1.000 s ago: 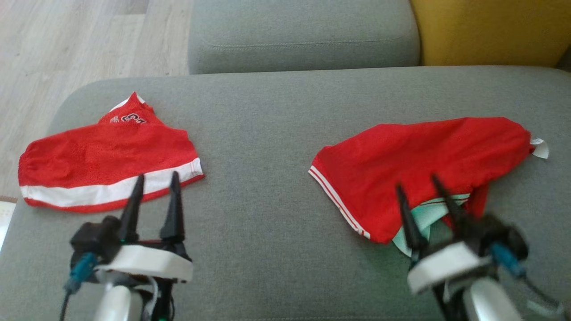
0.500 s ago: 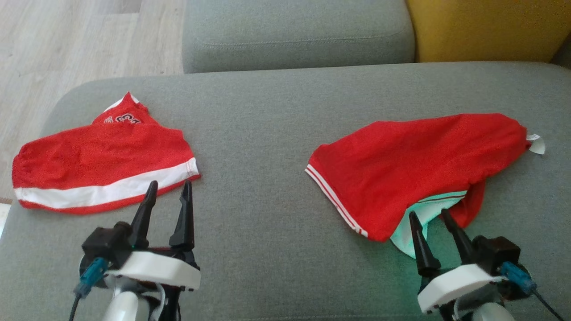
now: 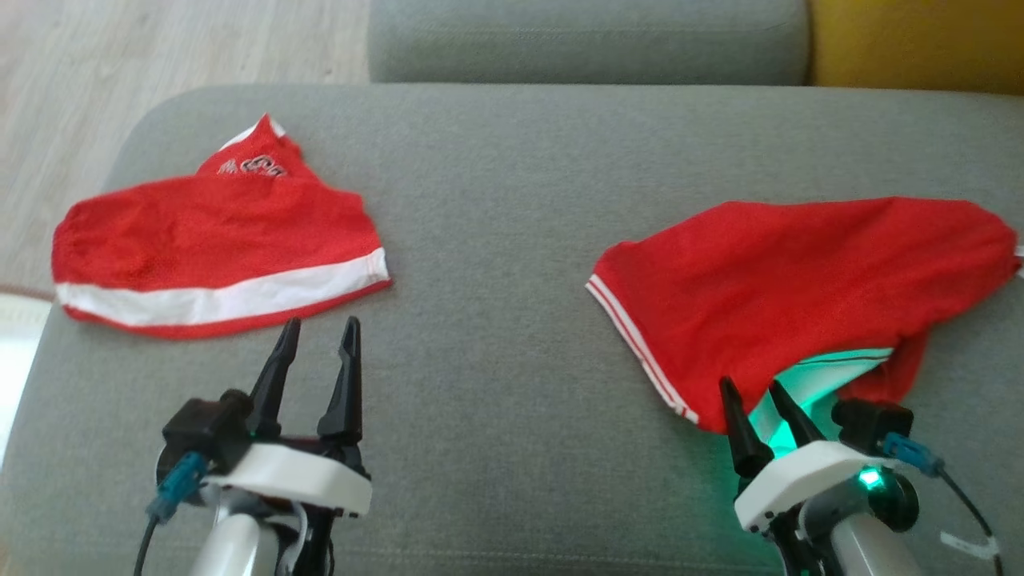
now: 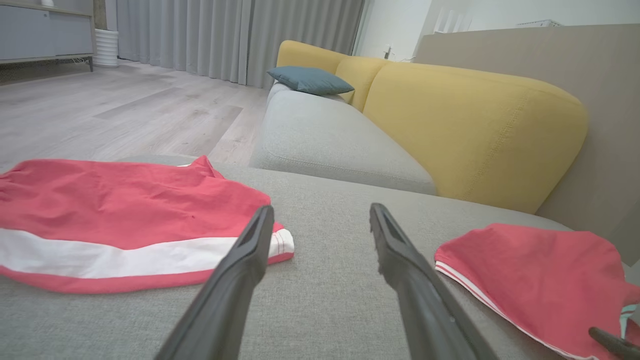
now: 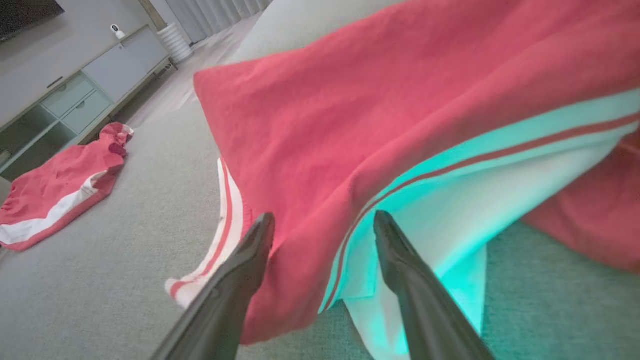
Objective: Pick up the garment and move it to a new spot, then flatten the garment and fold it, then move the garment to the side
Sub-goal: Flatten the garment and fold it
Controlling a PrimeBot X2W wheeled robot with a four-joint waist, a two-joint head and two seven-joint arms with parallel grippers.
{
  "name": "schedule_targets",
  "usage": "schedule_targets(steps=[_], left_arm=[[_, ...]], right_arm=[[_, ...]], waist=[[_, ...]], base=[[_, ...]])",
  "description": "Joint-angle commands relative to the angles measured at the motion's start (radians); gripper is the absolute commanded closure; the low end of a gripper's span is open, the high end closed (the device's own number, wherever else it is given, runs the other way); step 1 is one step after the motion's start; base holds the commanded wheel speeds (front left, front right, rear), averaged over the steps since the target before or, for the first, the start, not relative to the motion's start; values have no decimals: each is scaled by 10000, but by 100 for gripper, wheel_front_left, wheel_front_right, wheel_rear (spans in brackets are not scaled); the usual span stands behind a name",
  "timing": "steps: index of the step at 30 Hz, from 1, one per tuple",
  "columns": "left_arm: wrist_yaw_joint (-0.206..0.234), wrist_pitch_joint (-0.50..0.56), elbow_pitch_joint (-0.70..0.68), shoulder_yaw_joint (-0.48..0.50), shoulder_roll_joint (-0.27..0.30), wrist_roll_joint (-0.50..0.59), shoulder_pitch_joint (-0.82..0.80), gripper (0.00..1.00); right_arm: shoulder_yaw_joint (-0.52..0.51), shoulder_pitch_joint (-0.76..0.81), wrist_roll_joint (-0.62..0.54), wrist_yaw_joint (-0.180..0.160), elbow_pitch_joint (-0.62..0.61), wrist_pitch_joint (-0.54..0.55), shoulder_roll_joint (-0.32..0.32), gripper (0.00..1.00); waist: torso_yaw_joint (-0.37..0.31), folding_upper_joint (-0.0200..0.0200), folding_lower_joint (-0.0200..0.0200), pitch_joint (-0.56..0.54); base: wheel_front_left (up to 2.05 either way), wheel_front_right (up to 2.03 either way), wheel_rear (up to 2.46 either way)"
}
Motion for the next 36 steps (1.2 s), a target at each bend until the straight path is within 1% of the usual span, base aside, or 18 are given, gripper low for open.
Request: schedule_targets(steps=[1, 3, 4, 5, 6, 10, 12, 16, 17, 22, 26, 29, 30, 34, 36], left_arm=[[-38, -76, -257, 310, 59, -24, -610, 0], [-61, -76, -225, 272, 59, -20, -662, 0], [-73, -76, -207, 262, 59, -18, -690, 0], [-82, -76, -188, 259, 59, -17, -716, 0], [-87, -76, -170, 261, 59, -16, -741, 0], [-84, -76, -100, 292, 59, -1, -758, 0], [-76, -76, -52, 322, 58, 22, -715, 0], [-38, -76, -2, 396, 58, 73, -556, 0], [-38, -76, -2, 396, 58, 73, -556, 0], [32, -76, -16, 374, 58, 67, -343, 0], [74, -76, -91, 339, 58, 45, -263, 0], [86, -76, -114, 316, 58, 2, -203, 0], [87, -76, -124, 290, 58, -28, -175, 0], [54, -76, -152, 194, 58, -59, -236, 0], [26, -76, -157, 145, 58, -72, -334, 0]], right_arm=[[241, -488, 33, -7, -56, -30, -36, 0], [292, -698, 267, -7, 394, -27, -36, 0], [352, -801, 403, -7, 623, -28, -36, 9], [418, -917, 442, -7, 796, -129, -36, 93], [497, -1032, 473, -7, 927, -264, -36, 100], [815, -1424, 659, -7, 1063, -1011, -36, 100], [939, -1590, 517, -7, 924, -1374, -36, 100], [1218, -1788, 463, -7, 180, -1685, -36, 100], [1218, -1788, 463, -7, 180, -1685, -36, 100], [1251, -1760, 114, -7, -1069, -1757, -36, 100], [989, -1631, -333, -7, -2108, -1453, -36, 100], [627, -1579, -726, -7, -2764, -987, -36, 100], [337, -1684, -1067, -7, -3114, -640, -36, 100], [-417, -2443, -1845, -7, -3518, 172, -36, 100], [-741, -3080, -2513, -7, -3482, 635, -36, 100]], waist=[[152, -1, 0, 145], [256, -1, 0, 218], [300, -1, 0, 240], [340, -1, 0, 256], [374, -1, 0, 262], [431, -1, 0, 142], [427, -1, 0, 12], [363, -1, 0, -353], [363, -1, 0, -353], [358, -1, 0, -782], [445, -1, 0, -859], [590, -1, 0, -846], [707, -1, 0, -779], [982, -1, 0, -441], [1139, -1, 0, -180]], base=[[0, 0, 0], [0, 0, 0], [0, 0, 0], [0, 0, 0], [0, 0, 0], [0, 0, 0], [0, 0, 0], [0, 0, 0], [0, 0, 0], [0, 0, 0], [0, 0, 0], [0, 0, 0], [0, 0, 0], [0, 0, 0], [0, 0, 0]])
